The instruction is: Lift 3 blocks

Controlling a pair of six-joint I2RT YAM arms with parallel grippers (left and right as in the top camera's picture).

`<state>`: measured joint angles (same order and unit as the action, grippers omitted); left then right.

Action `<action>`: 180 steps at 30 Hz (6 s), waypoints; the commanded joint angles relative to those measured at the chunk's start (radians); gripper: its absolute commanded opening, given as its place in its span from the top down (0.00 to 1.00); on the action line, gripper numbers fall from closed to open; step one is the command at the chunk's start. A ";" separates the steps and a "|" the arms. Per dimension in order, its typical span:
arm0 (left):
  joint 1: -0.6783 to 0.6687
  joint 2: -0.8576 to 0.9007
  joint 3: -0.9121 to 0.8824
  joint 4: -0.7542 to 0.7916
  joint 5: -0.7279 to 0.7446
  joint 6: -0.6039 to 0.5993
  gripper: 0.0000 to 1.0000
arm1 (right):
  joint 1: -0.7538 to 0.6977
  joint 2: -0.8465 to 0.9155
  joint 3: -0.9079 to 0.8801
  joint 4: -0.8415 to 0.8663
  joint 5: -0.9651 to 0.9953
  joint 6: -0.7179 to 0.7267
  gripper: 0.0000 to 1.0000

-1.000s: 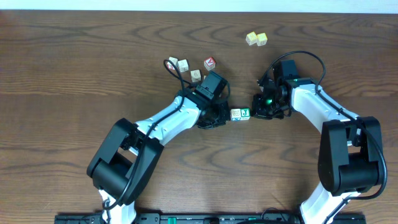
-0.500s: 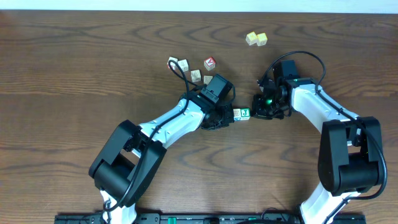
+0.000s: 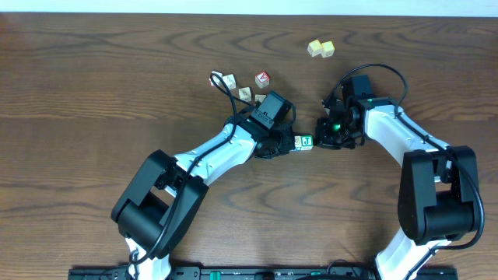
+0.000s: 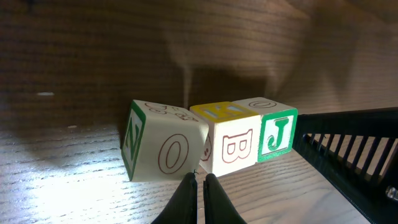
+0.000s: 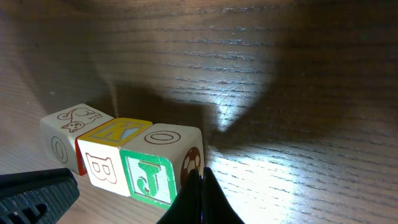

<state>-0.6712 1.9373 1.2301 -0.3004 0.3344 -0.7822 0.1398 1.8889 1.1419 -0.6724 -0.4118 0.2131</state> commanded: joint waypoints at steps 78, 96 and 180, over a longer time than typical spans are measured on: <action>0.110 0.066 0.004 0.016 0.108 0.120 0.93 | 0.006 -0.003 0.000 0.005 -0.008 0.045 0.99; 0.111 0.066 0.005 0.030 0.107 0.128 0.93 | 0.006 -0.003 0.000 0.014 -0.017 0.045 0.99; 0.529 -0.473 0.004 -0.615 -0.266 0.297 0.93 | -0.315 -0.245 0.256 -0.430 0.347 0.141 0.01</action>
<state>-0.1440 1.4643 1.2308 -0.9131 0.0475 -0.5148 -0.1738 1.6436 1.3869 -1.1332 -0.0410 0.3298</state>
